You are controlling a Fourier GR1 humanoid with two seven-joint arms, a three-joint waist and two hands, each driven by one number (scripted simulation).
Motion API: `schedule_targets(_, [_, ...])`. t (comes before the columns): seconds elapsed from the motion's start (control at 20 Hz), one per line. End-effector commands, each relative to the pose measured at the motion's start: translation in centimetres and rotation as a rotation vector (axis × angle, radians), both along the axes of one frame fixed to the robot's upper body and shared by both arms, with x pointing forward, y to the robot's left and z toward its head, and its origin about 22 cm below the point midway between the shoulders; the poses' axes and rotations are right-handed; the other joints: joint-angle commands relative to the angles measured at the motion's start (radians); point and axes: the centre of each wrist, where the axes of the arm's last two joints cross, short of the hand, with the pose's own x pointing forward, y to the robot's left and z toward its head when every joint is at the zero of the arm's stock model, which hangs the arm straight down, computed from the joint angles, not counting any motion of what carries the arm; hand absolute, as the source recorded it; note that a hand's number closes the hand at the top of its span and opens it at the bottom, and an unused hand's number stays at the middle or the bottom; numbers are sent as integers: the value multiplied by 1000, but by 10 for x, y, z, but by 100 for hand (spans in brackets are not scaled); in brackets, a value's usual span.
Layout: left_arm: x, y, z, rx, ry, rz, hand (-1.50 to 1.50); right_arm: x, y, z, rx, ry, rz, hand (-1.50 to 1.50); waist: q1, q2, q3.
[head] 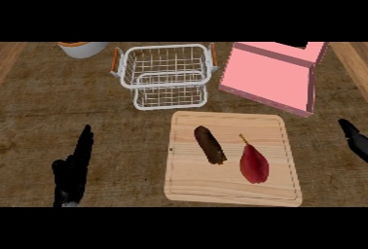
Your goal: Pick the pear from the cutting board and place it in the tiered basket
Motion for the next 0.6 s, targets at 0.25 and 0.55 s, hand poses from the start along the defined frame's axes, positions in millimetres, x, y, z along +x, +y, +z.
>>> schedule_targets(0.25, [3,2,-6,4,39,-12,0,-74,28,13,-80,443,202,-150,19,8,-10])
schedule_targets(0.55, [-6,-8,-8,19,36,-55,0,-87,46,37,-302,759,268,-150,55,14,-13])
